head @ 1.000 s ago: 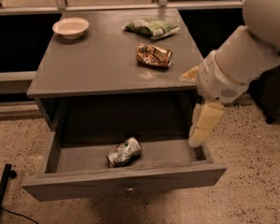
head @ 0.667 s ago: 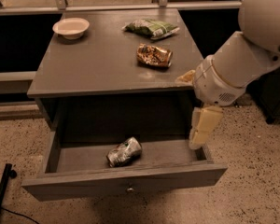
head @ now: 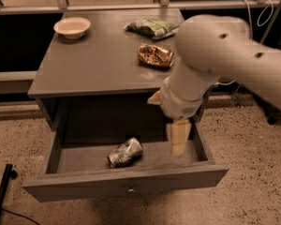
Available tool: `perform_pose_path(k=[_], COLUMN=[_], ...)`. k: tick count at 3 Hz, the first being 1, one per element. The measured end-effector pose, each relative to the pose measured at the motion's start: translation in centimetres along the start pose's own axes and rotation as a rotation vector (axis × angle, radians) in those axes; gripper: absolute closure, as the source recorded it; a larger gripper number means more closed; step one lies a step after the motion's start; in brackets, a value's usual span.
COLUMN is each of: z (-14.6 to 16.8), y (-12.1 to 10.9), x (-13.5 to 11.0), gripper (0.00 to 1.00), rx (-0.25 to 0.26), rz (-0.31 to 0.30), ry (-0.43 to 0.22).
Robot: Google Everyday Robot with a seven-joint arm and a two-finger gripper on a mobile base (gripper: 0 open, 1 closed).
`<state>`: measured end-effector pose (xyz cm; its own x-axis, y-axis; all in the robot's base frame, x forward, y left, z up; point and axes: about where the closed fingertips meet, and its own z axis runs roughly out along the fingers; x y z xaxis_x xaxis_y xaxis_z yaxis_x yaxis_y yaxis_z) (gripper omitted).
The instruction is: Pick 7up can from top drawer and place on counter
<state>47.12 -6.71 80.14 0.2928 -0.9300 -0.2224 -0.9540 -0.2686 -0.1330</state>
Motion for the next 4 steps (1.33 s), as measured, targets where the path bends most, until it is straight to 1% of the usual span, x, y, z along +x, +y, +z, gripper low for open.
perform_pose_path(k=[1, 2, 3, 4], z=[6.1, 10.3, 12.6, 13.8], y=[-0.2, -0.4, -1.4, -3.1], x=[-2.3, -4.6, -6.0, -6.4], gripper=[0.0, 0.0, 0.19, 0.26], rx=[-0.037, -0.073, -0.102, -0.119], rz=[-0.274, -0.498, -0.629, -0.687], ry=[0.086, 0.155, 0.206, 0.242])
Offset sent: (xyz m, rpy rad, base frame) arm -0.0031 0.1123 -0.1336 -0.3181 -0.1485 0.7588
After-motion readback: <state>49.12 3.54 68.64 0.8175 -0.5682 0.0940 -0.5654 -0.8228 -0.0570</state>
